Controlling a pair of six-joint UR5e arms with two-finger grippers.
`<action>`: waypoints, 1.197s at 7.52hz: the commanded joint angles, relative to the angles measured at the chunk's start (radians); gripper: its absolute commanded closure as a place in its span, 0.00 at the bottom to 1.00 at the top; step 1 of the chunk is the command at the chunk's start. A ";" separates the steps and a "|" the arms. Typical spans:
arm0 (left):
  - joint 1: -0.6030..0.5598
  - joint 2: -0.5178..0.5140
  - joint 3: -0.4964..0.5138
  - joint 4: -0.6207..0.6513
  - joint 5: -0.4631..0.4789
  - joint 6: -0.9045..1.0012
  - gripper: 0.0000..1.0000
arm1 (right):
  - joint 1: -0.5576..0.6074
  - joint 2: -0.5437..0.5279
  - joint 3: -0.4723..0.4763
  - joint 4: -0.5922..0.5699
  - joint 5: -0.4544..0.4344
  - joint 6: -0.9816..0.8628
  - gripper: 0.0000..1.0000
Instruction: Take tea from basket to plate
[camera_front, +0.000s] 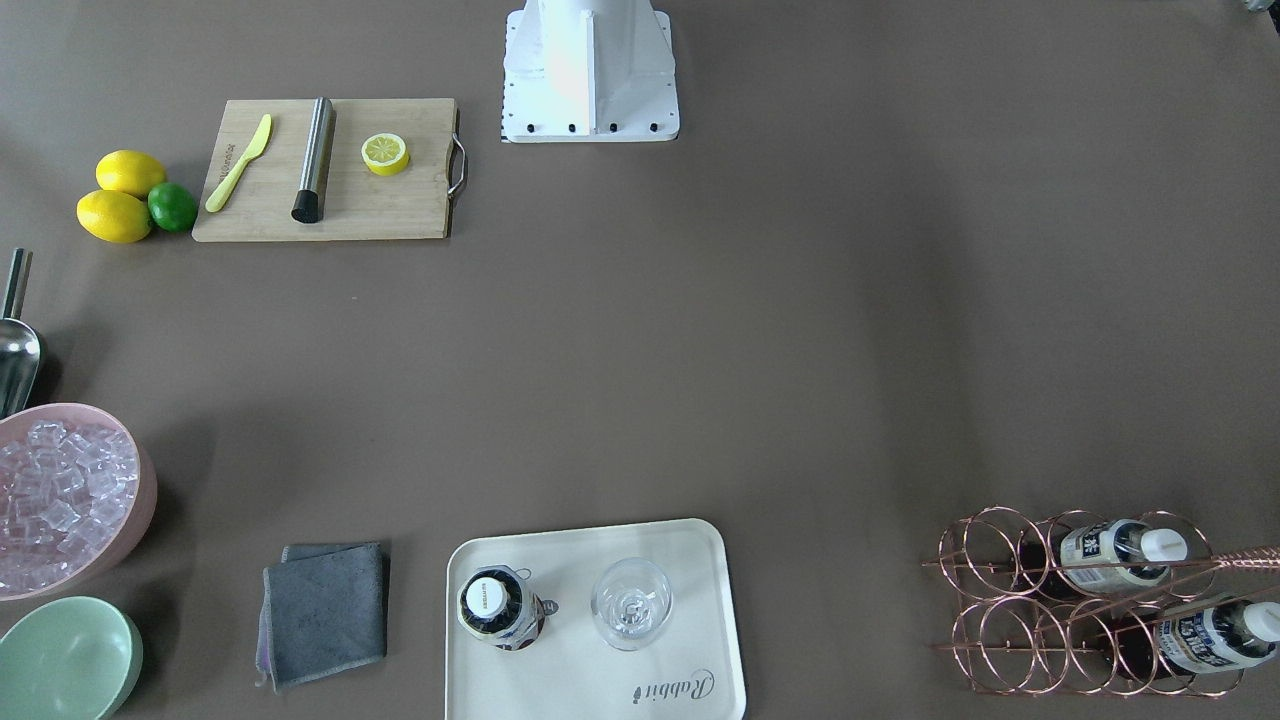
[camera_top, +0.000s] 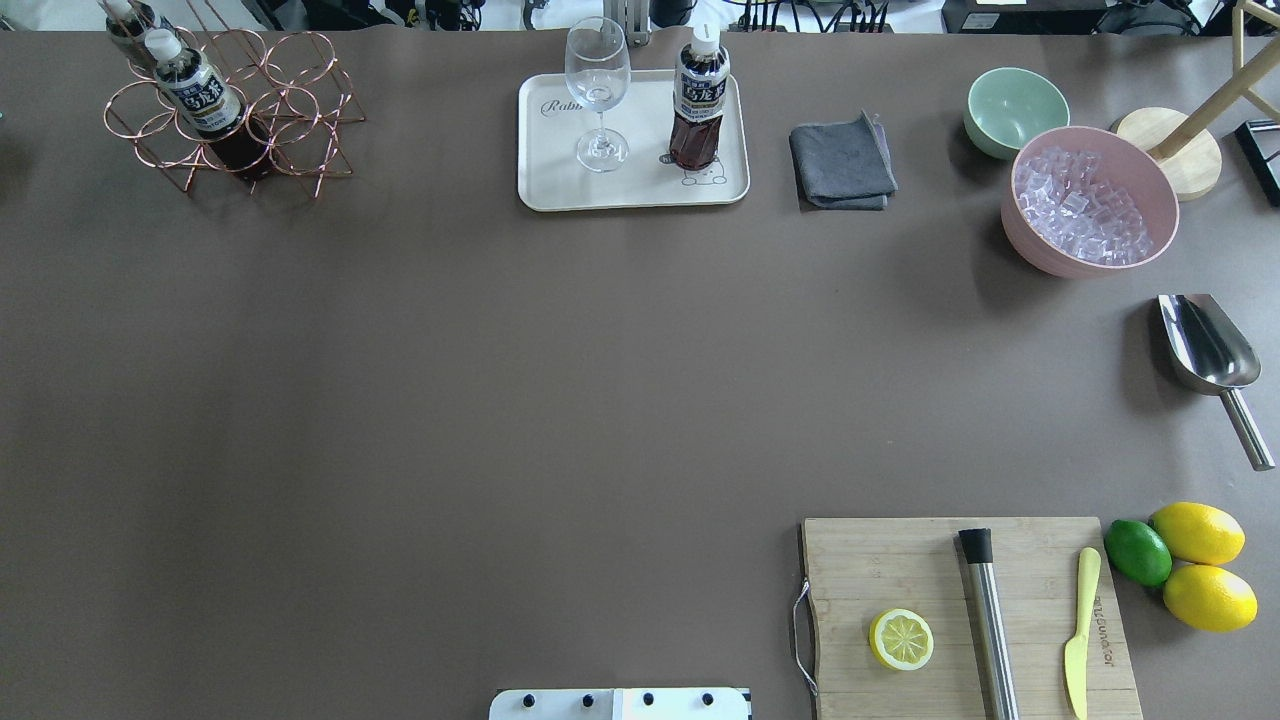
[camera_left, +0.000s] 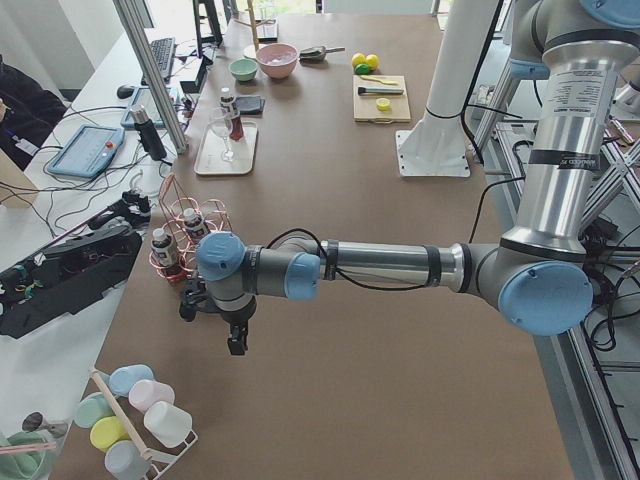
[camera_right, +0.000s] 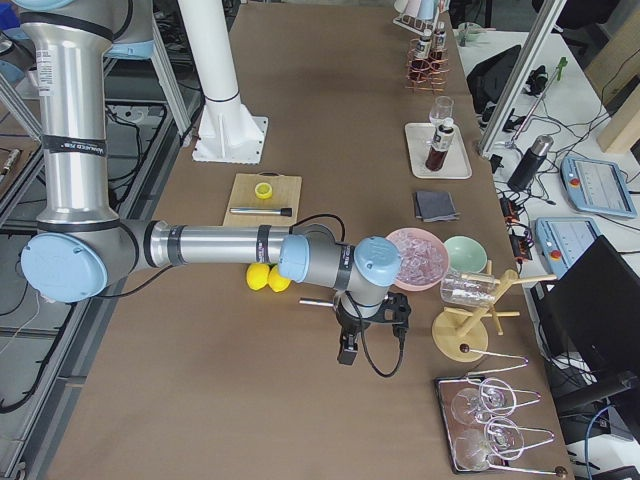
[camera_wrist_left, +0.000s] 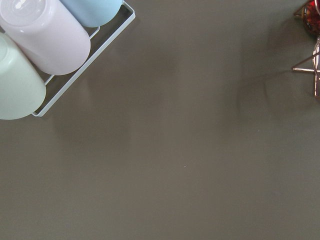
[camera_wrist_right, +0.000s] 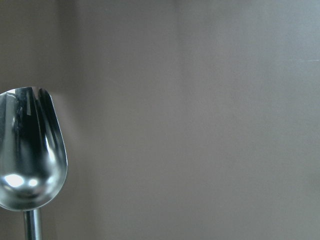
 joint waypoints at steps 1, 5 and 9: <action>0.001 0.147 -0.167 0.009 0.001 -0.001 0.02 | 0.000 0.003 -0.004 0.010 0.004 0.002 0.01; 0.001 0.174 -0.188 0.009 0.000 0.000 0.02 | 0.000 -0.003 -0.009 0.010 0.005 0.002 0.01; 0.003 0.172 -0.194 0.013 0.000 0.000 0.02 | 0.000 -0.008 -0.029 0.009 0.030 0.000 0.01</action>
